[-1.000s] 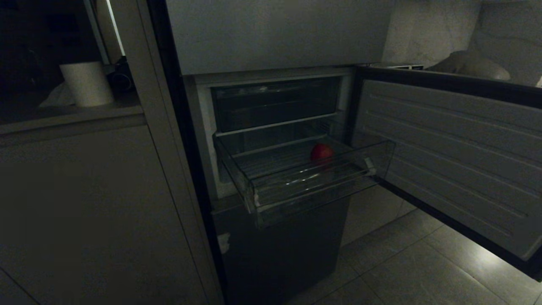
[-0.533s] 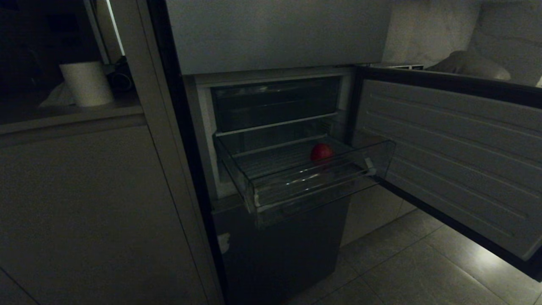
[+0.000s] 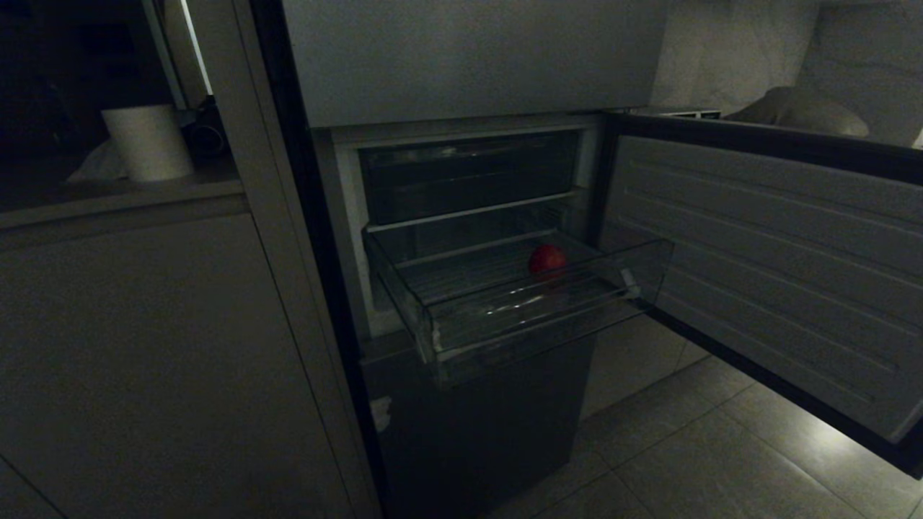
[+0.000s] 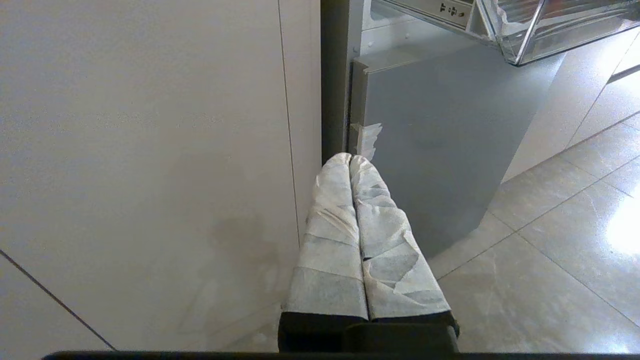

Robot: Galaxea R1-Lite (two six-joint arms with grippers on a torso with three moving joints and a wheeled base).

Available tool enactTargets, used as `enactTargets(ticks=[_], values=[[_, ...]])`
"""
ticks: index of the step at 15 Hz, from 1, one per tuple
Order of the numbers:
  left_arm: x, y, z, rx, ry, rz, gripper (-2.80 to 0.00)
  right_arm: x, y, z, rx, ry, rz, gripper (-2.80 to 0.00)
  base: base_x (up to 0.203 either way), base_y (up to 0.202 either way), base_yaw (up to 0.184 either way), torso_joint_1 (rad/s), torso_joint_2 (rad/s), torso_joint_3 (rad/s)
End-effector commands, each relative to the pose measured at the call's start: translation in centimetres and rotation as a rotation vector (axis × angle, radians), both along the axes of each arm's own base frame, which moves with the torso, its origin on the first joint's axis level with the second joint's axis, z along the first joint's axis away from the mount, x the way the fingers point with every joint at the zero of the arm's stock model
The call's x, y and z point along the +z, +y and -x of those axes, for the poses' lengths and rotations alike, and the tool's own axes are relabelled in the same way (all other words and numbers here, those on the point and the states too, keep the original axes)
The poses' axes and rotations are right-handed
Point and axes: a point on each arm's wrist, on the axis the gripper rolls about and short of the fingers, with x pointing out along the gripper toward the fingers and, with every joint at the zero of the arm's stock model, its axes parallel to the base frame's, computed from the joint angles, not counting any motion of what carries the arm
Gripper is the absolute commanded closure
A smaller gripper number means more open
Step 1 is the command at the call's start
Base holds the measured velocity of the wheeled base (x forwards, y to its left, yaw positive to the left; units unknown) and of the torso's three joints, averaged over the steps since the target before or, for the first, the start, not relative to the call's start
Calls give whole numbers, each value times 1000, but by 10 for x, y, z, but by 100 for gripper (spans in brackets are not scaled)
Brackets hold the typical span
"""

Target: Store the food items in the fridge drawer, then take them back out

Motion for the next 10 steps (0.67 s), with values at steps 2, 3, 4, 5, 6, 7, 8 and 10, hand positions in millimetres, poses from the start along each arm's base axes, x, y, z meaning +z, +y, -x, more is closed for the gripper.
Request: enactTargets(ticks=[2, 3, 4, 5, 6, 7, 8, 10], values=[[0, 0, 0, 1, 2, 1, 0, 100, 143, 0, 39, -55, 298, 0, 0, 0, 0, 0, 0, 0], [0, 0, 0, 1, 2, 1, 0, 114, 185, -9, 97, -82, 369, 0, 0, 0, 0, 0, 0, 0], [0, 0, 0, 1, 2, 1, 0, 123, 231, -19, 187, -116, 444, 0, 0, 0, 0, 0, 0, 0], [0, 0, 0, 1, 2, 1, 0, 126, 272, -24, 286, -155, 505, 0, 0, 0, 0, 0, 0, 0], [0, 0, 0, 1, 2, 1, 0, 124, 316, -23, 422, -205, 574, 0, 0, 0, 0, 0, 0, 0], [0, 0, 0, 1, 2, 1, 0, 116, 353, -13, 562, -254, 635, 0, 0, 0, 0, 0, 0, 0], [0, 0, 0, 1, 2, 1, 0, 106, 375, 0, 672, -288, 674, 0, 0, 0, 0, 0, 0, 0], [0, 0, 0, 1, 2, 1, 0, 75, 396, 30, 918, -324, 667, 0, 0, 0, 0, 0, 0, 0]])
